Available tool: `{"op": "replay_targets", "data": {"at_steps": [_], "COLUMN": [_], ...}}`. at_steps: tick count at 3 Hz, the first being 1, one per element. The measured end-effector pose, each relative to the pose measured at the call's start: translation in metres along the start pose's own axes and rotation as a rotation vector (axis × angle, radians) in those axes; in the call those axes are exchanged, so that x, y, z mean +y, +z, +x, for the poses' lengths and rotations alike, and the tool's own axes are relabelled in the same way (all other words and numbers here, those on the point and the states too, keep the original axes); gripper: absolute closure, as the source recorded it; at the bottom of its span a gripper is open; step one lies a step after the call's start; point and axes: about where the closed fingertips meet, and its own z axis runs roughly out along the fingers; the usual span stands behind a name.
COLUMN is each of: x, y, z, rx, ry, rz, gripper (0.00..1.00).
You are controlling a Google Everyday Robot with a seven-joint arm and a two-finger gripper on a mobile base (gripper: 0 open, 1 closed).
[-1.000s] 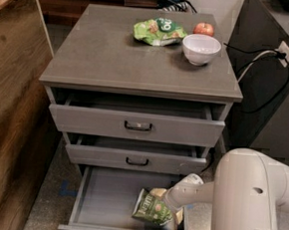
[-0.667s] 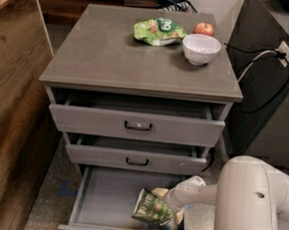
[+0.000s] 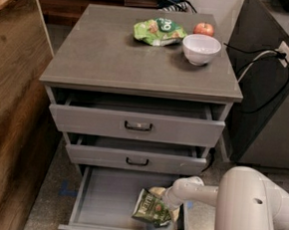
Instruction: Pick green jalapeno chip bag from bottom drawer and place on counter
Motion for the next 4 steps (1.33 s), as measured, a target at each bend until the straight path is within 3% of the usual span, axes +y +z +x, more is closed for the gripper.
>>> {"op": "replay_targets", "data": {"at_steps": [2,4], "x": [-0.009,-0.008], "y": [0.022,0.040], "z": [0.001,-0.003], "rx": [-0.066,-0.144], "ry": [-0.006,0.002], "rz": [-0.010,-0.076], "gripper": [0.00,0.00]}}
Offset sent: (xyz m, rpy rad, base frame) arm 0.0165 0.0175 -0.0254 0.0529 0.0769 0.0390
